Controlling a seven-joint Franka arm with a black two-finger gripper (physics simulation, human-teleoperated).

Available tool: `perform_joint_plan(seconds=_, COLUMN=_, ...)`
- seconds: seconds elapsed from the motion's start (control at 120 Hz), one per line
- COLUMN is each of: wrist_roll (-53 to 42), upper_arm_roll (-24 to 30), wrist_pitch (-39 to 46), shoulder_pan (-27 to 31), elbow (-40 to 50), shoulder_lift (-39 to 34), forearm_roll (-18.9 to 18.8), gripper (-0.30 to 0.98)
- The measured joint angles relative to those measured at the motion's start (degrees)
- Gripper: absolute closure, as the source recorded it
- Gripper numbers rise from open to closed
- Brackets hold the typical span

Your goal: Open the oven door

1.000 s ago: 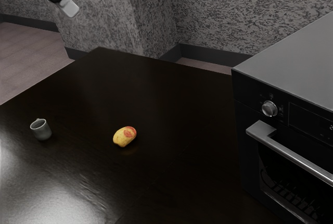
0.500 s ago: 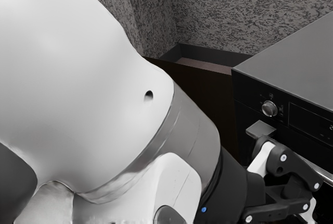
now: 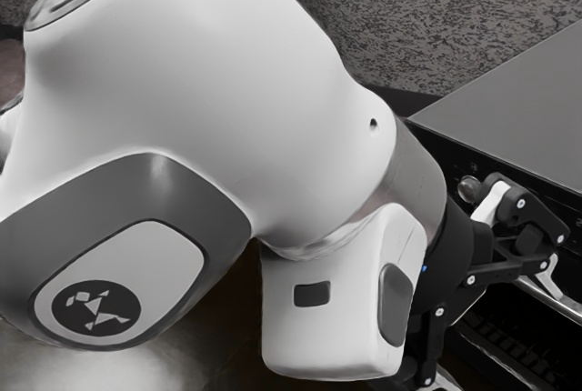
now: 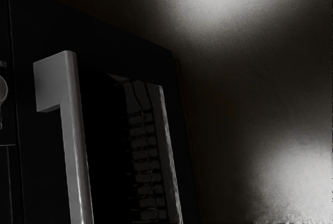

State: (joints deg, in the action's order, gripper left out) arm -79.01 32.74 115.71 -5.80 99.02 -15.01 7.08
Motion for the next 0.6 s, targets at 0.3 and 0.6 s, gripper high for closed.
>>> perform_joint_plan(seconds=0.3, wrist_roll=-1.59, upper_arm_roll=-0.04, wrist_pitch=3.31, shoulder_pan=-0.03, elbow=1.96, shoulder_lift=3.39, forearm_roll=-0.39, gripper=0.00)
perform_joint_plan(seconds=0.6, wrist_roll=-0.92, upper_arm_roll=0.51, wrist_pitch=5.55, shoulder_pan=-0.21, elbow=1.11, shoulder_lift=6.25, forearm_roll=-3.91, gripper=0.00)
